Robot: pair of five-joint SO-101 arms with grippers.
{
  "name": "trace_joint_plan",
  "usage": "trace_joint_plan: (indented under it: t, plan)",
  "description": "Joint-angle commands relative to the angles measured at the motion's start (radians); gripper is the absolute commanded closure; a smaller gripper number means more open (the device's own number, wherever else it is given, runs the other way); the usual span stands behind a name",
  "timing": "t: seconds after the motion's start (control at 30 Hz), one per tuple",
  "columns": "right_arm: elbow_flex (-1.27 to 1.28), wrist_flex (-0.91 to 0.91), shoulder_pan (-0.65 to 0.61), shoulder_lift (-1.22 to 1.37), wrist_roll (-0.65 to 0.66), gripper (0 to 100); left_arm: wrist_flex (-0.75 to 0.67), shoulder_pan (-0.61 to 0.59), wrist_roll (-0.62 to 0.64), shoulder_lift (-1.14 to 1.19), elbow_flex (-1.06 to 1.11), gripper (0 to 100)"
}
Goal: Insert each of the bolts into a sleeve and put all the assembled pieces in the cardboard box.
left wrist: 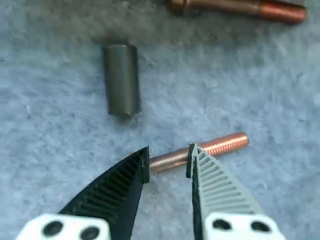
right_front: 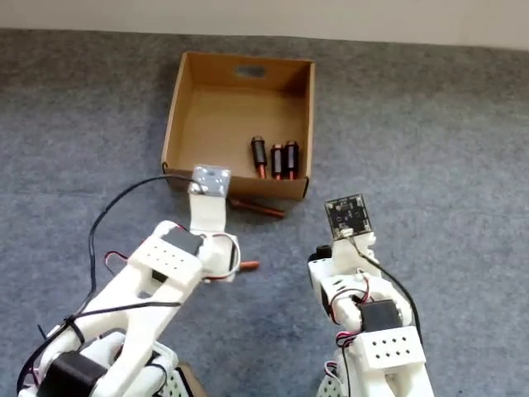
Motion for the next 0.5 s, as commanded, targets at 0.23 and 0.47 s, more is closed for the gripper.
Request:
trace_joint_plan:
  t: [0.23, 0.47]
  plan:
    - [-0.004, -0.021, -0.008, -0.015, -0.005, 99.2, 0.081, 0.013, 0.089, -0.024, -0.099, 86]
    - [-0.004, -0.021, -0.008, -0.015, -0.005, 99.2, 0.362, 0.016, 0.304, -0.024, -0.26, 86]
